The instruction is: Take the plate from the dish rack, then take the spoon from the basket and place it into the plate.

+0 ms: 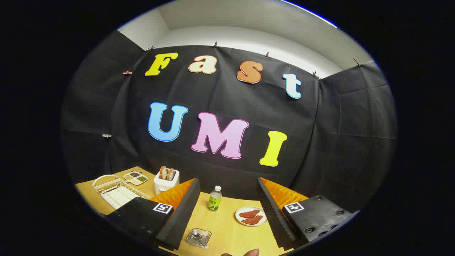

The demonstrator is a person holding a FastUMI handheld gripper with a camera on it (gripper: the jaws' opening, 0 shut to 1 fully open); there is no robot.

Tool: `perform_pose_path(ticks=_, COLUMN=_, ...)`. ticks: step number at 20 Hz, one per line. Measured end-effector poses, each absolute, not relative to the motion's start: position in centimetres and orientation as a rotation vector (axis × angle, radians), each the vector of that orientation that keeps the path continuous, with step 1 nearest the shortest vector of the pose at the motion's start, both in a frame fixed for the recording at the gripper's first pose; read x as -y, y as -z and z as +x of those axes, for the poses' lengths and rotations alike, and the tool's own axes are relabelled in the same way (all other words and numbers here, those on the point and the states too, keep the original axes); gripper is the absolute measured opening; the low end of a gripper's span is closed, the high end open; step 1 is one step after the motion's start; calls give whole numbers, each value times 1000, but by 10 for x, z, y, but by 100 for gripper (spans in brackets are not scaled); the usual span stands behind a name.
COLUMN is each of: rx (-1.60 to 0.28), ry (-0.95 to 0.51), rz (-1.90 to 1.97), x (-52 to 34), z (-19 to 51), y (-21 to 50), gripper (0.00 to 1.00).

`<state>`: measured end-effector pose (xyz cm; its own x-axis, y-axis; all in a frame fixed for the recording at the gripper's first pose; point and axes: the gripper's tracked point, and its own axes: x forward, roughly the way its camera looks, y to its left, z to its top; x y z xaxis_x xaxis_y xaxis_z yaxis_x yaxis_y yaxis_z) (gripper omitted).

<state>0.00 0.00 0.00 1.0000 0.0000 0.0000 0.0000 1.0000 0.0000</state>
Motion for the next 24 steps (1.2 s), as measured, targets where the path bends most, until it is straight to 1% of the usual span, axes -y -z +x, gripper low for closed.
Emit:
perform_pose_path(ticks=16, rx=5, ry=-5, rz=19, x=-13, z=5, y=-5, gripper=97)
perform_pose_path(ticks=20, rx=12, ry=-51, rz=0, x=-36, z=7, y=-10, gripper=97)
perform_pose_path(ticks=24, rx=-114, ry=-162, rz=21, x=-83, z=12, y=12, gripper=97)
